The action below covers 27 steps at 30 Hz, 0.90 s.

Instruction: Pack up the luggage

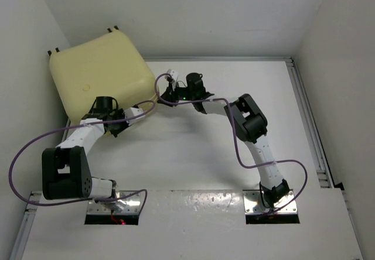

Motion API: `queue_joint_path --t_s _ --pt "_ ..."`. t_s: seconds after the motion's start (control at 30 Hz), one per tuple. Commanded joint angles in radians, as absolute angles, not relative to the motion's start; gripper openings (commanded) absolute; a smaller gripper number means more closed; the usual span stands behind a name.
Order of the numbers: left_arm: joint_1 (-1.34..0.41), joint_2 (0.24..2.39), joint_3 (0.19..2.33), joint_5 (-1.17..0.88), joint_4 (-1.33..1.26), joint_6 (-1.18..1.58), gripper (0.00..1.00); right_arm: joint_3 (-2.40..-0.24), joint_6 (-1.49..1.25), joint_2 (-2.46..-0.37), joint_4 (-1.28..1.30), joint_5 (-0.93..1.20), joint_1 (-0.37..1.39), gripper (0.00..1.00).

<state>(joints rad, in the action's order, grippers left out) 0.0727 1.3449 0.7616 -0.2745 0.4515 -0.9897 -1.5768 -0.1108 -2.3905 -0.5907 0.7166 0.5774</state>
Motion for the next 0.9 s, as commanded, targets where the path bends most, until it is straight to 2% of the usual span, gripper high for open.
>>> queue_joint_path --t_s 0.0,0.17,0.27,0.67,0.87 --pt "0.087 1.367 0.741 -0.270 0.422 -1.000 0.00 -1.637 -0.083 -2.401 -0.707 0.672 0.586 0.18" --pt "0.106 1.376 0.732 -0.279 0.422 -1.022 0.00 -1.606 -0.081 -2.372 -0.726 0.661 0.568 0.04" --pt "0.115 1.376 0.732 -0.279 0.422 -1.045 0.00 -1.592 -0.090 -2.355 -0.727 0.641 0.548 0.00" --pt "0.144 1.404 0.723 -0.261 0.422 -1.132 0.00 -1.592 -0.137 -2.333 -0.715 0.566 0.422 0.00" --pt "0.144 1.459 0.745 -0.250 0.422 -1.157 0.00 -1.710 -0.147 -2.410 -0.667 0.549 0.391 0.00"
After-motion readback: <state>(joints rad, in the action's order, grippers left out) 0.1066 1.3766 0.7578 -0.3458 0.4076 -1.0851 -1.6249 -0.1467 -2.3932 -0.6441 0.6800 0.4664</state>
